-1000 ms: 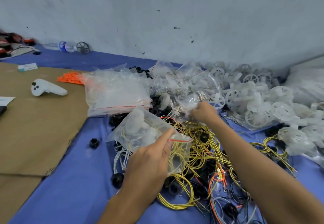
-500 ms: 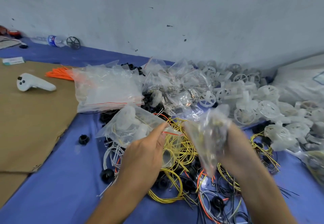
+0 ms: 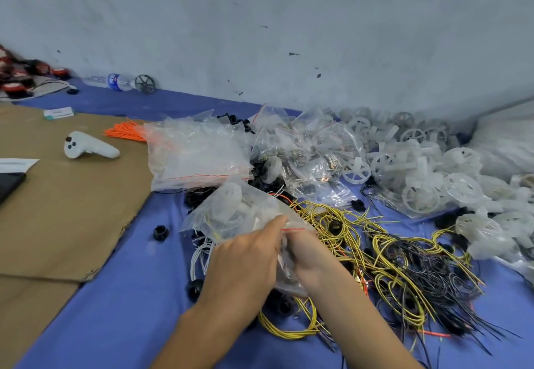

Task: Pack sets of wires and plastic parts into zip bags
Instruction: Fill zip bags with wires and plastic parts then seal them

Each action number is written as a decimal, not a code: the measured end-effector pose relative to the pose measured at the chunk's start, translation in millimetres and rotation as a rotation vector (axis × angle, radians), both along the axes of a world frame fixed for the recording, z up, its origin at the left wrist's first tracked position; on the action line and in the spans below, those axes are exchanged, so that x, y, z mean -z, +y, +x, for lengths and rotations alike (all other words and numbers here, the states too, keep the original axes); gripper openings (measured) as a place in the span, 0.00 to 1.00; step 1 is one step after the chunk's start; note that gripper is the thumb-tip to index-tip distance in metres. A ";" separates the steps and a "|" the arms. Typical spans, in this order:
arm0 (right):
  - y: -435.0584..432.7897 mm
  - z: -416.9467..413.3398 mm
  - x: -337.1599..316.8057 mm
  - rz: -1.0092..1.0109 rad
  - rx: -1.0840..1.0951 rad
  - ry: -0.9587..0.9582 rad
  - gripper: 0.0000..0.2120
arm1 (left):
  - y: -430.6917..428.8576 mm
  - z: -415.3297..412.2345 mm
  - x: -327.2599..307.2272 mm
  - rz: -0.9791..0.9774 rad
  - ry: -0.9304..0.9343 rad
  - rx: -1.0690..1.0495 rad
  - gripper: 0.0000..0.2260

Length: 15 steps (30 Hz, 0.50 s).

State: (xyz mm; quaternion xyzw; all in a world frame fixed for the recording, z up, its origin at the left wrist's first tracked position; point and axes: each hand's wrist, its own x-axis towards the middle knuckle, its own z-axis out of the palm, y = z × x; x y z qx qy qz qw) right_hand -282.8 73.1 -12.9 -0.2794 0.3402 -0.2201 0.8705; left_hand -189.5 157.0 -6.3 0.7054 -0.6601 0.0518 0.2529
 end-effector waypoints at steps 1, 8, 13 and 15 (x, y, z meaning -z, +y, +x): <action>-3.1 3.1 -1.3 0.019 0.003 -0.031 0.12 | 0.4 4.0 -0.4 0.022 0.029 -0.003 0.22; 6.4 -19.0 7.6 0.094 0.008 -0.363 0.18 | 8.0 22.8 1.4 0.089 0.062 0.037 0.19; 7.8 2.1 6.6 -0.042 0.200 -0.202 0.22 | 9.6 21.5 -5.3 0.059 0.098 0.042 0.19; 14.1 19.8 -8.9 0.012 0.273 -0.177 0.23 | 6.7 15.6 -10.9 0.029 0.158 0.019 0.19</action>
